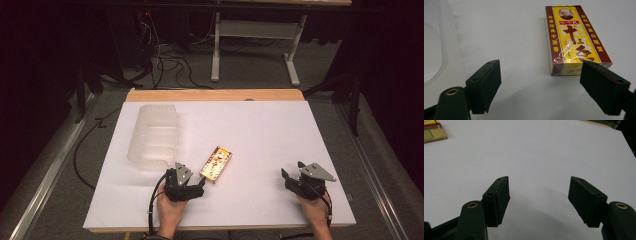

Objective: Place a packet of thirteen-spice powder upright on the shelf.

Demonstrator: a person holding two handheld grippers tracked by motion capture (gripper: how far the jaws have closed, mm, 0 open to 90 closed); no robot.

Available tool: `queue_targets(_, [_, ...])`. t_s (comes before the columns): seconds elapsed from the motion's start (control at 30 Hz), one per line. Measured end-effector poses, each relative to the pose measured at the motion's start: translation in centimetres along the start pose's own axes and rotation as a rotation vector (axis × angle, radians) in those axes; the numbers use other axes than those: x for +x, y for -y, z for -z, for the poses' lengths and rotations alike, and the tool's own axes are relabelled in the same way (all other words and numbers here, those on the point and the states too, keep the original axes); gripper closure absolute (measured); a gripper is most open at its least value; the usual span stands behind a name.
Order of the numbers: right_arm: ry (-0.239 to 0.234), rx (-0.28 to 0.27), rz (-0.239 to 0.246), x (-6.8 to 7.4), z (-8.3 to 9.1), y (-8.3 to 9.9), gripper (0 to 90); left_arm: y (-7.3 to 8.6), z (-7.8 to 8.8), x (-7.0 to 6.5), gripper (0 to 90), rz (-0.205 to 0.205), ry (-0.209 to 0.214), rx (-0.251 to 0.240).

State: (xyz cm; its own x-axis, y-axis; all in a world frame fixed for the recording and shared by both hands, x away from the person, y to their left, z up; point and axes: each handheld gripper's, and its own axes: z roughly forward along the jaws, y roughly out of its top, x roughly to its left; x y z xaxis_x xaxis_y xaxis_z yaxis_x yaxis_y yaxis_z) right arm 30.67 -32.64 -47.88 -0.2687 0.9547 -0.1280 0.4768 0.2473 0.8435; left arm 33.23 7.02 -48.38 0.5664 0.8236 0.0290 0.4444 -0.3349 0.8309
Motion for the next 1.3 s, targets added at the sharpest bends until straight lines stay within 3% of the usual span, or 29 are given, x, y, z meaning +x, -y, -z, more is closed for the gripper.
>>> queue_targets(0.43, [-0.007,0.0,0.001,-0.02,-0.05,0.0,34.8,-0.02,-0.05,0.06,16.3,0.004,0.0,0.009])
queue_targets(0.83, [0.007,0.001,0.01,0.11,-0.02,-0.01,34.5,0.02,0.06,-0.33,14.6,-0.028,-0.02,-0.004])
queue_targets(1.3, [0.005,0.004,0.003,0.07,-0.07,-0.04,34.2,-0.22,0.12,-0.34,15.0,-0.012,0.028,0.012])
